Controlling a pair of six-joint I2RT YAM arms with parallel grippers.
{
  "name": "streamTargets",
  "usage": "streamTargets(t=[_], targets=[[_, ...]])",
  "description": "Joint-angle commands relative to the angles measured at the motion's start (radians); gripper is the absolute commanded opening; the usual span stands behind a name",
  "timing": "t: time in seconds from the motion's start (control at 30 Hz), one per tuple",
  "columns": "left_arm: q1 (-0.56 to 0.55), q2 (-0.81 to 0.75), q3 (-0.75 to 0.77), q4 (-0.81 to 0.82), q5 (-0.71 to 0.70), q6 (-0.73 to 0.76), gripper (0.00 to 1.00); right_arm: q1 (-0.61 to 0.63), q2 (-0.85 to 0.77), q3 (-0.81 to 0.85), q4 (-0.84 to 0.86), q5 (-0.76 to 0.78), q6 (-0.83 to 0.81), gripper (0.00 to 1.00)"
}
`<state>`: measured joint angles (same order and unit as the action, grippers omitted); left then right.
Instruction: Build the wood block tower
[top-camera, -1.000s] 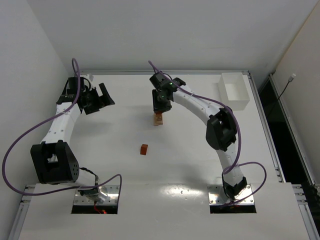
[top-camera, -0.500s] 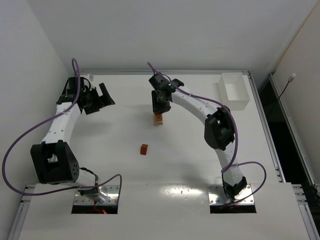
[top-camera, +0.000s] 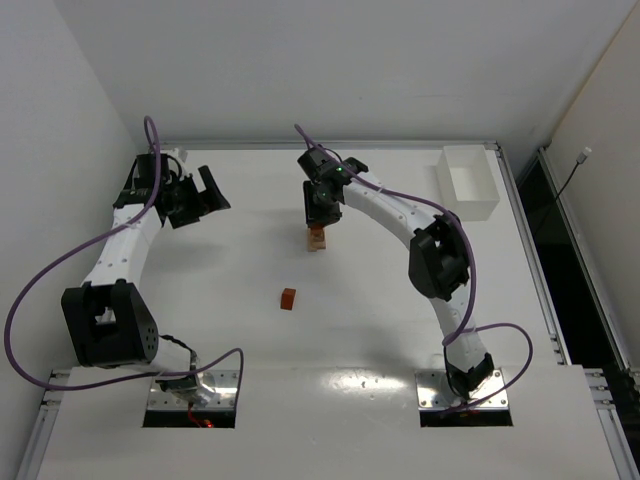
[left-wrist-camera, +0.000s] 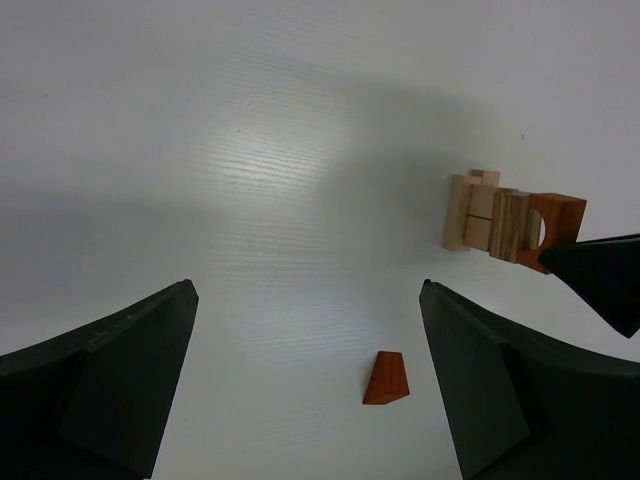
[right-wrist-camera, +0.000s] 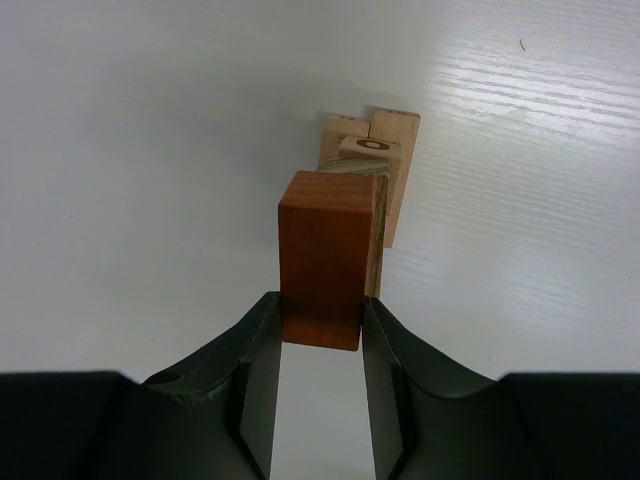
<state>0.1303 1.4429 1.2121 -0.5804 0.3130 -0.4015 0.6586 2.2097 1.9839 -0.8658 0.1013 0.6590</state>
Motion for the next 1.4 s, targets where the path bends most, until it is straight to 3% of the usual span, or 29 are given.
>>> streamTargets(t=[0.0, 0.7, 0.77, 0.87, 0.9, 0.97, 1.0, 1.07, 1.1, 1.2, 1.37], targets=[[-0.004, 0.010, 0.007, 0.030, 0.015, -0.019, 0.92, -0.001, -0.011, 0.012, 0.011, 0.012, -0.006, 0.00], [-0.004, 0.010, -0.002, 0.030, 0.024, -0.019, 0.92, -0.010, -0.021, -0.017, 0.002, 0.035, -0.006, 0.01], [-0.004, 0.010, -0.002, 0.030, 0.024, -0.019, 0.92, -0.010, -0.021, -0.017, 0.002, 0.035, -0.006, 0.05], [-0.004, 0.010, 0.007, 0.030, 0.024, -0.019, 0.92, -0.010, -0.021, -0.026, 0.002, 0.035, -0.006, 0.20], [-0.004, 0.010, 0.007, 0.030, 0.024, -0.019, 0.92, -0.010, -0.021, -0.027, 0.002, 0.035, -0.006, 0.30], [-0.004, 0.010, 0.007, 0.030, 0.024, -0.019, 0.92, -0.010, -0.021, -0.027, 0.011, 0.035, -0.006, 0.37], [-0.004, 0.010, 0.007, 0.030, 0.024, -0.019, 0.92, -0.010, -0.021, -0.027, 0.011, 0.035, -0.006, 0.49], [-0.004, 0.010, 0.007, 0.030, 0.024, -0.019, 0.92, -0.010, -0.021, -0.027, 0.011, 0.025, -0.006, 0.59], [-0.004, 0.010, 0.007, 0.030, 0.024, -0.019, 0.92, -0.019, -0.021, -0.027, 0.011, 0.025, -0.006, 0.68], [-0.004, 0.010, 0.007, 0.030, 0.024, -0.019, 0.92, -0.019, -0.030, -0.027, 0.047, -0.035, -0.031, 0.76], [-0.014, -0.028, -0.040, 0.019, 0.034, 0.003, 0.92, -0.028, -0.143, -0.048, 0.180, -0.164, -0.157, 0.77]])
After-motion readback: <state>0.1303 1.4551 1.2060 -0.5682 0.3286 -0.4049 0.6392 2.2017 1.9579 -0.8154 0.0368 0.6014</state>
